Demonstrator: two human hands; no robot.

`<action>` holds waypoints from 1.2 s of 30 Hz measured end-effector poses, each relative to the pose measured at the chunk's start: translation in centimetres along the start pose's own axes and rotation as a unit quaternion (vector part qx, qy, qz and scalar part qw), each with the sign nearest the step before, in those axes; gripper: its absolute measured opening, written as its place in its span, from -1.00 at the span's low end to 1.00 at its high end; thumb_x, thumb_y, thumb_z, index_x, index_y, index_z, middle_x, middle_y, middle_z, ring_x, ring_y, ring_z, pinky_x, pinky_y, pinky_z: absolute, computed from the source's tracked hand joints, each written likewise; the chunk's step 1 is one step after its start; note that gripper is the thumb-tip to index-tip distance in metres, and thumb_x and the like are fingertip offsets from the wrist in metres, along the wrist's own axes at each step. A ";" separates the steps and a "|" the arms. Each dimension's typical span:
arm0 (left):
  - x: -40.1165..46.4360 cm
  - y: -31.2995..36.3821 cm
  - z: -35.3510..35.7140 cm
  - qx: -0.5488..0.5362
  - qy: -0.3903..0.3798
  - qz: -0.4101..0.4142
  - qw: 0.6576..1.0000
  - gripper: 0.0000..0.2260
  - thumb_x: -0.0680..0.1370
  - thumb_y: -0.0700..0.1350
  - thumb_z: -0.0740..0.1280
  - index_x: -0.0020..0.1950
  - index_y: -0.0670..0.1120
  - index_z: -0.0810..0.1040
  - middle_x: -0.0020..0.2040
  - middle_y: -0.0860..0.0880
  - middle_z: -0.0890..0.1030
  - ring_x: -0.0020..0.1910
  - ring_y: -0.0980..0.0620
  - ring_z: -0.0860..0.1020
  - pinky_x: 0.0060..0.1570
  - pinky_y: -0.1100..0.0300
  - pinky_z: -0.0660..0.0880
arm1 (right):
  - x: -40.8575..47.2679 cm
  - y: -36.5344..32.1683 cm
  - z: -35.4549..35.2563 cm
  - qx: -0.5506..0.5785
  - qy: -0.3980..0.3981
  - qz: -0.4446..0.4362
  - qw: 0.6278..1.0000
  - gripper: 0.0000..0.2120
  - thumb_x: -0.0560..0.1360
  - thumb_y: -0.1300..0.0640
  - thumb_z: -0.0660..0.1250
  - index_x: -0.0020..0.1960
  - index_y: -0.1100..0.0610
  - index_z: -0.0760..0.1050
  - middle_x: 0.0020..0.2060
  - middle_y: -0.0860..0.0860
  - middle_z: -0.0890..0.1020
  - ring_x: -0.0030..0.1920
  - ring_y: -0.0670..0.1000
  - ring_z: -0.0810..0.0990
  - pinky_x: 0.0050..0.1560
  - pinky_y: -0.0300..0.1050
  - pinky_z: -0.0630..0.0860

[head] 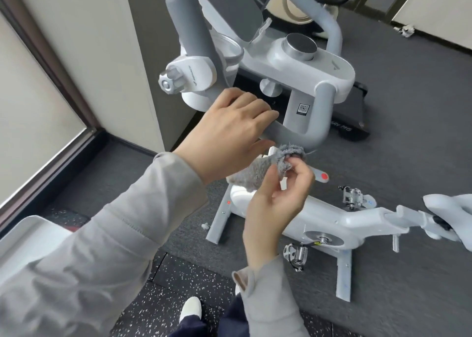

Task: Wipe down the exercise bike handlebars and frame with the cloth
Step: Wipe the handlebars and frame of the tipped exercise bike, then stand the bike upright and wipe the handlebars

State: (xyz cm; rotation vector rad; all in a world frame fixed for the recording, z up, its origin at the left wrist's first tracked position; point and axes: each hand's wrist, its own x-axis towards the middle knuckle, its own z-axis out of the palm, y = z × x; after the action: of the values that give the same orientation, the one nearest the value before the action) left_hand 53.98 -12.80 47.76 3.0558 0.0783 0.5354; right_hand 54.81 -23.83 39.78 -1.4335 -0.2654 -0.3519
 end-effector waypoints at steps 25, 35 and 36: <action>-15.4 8.3 13.2 -0.100 -0.342 -0.064 0.932 -0.66 0.58 0.05 0.15 0.33 -0.01 0.37 0.28 0.02 0.47 0.29 -0.01 0.39 0.26 0.05 0.34 | -0.7 -4.5 -24.3 -0.331 -0.177 0.028 0.926 -0.77 0.48 0.40 0.30 0.10 0.21 0.51 -0.03 0.00 0.58 -0.01 -0.17 0.52 0.07 -0.49 0.38; -14.6 22.1 19.6 -0.067 -0.523 -0.025 0.849 -0.62 0.58 0.10 0.14 0.34 -0.03 0.37 0.35 -0.02 0.44 0.32 -0.03 0.39 0.30 0.02 0.32 | -3.6 -6.1 -42.2 -0.401 -0.085 0.097 0.907 -0.77 0.45 0.45 0.31 0.06 0.26 0.52 -0.07 0.00 0.57 -0.07 -0.25 0.48 0.02 -0.57 0.31; -14.7 23.9 20.1 -0.062 -0.532 -0.013 0.845 -0.61 0.57 0.12 0.14 0.32 -0.03 0.38 0.33 -0.02 0.45 0.32 -0.04 0.40 0.30 0.02 0.32 | -3.9 -6.4 -44.2 -0.405 -0.071 0.110 0.905 -0.78 0.45 0.44 0.31 0.06 0.26 0.52 -0.06 0.03 0.58 -0.05 -0.20 0.49 0.04 -0.55 0.32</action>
State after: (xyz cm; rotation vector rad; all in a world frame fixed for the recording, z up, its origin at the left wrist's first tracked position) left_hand 48.03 -38.06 25.03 2.7353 0.0402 -1.1172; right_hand 47.31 -68.03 38.70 -2.2955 -0.0627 -0.1697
